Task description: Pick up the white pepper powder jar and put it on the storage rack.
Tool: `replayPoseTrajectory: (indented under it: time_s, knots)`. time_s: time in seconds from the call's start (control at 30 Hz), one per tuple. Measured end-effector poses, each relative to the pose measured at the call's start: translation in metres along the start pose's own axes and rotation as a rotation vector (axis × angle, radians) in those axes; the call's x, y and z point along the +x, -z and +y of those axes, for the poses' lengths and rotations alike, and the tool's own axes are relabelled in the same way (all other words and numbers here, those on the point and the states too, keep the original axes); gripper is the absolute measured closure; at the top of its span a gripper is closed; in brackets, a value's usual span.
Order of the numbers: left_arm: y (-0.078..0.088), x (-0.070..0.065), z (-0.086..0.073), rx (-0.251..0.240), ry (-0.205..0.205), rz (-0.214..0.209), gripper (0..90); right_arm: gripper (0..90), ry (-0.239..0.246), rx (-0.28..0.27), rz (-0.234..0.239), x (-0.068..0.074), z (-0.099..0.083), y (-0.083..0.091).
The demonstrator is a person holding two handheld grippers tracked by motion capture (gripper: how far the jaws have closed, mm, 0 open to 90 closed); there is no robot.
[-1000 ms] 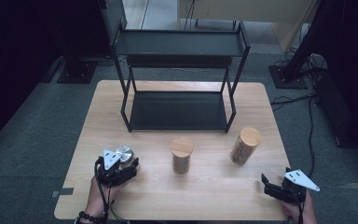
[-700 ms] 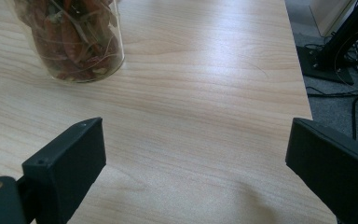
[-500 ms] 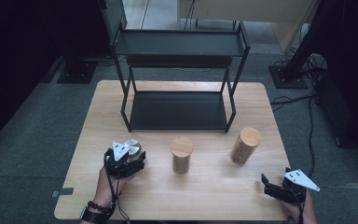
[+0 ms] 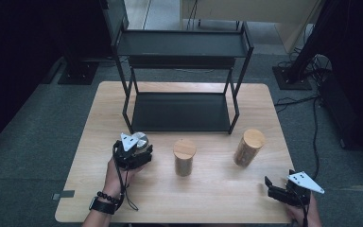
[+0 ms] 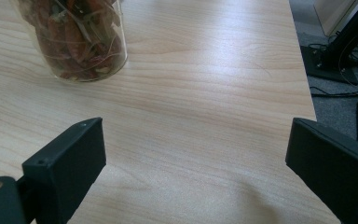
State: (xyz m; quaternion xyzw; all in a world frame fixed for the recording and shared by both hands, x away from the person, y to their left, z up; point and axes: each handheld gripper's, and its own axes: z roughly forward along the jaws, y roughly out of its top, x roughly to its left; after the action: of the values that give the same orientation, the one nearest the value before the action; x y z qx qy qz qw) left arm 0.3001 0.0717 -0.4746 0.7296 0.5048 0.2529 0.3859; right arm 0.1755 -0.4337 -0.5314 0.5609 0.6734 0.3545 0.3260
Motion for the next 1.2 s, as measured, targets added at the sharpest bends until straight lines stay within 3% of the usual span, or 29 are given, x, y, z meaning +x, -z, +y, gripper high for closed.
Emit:
replayPoseTrajectory:
  time_s: [0.23,0.4,0.87,1.2]
  knots:
    - [-0.013,0.000,0.007,0.014,-0.017,0.018,30.9,4.4,-0.001,0.001,0.005,0.000,0.000,0.000]
    - [-0.022,0.000,0.013,0.013,0.002,0.011,30.9,4.4,-0.002,0.001,0.007,-0.001,0.000,0.000]
    - [-0.040,0.001,0.035,0.013,-0.005,0.025,30.9,4.4,-0.009,-0.003,0.014,-0.002,0.000,0.000]
    - [-0.053,0.002,0.042,0.021,0.018,0.032,30.9,4.4,-0.012,-0.004,0.025,-0.002,0.000,0.000]
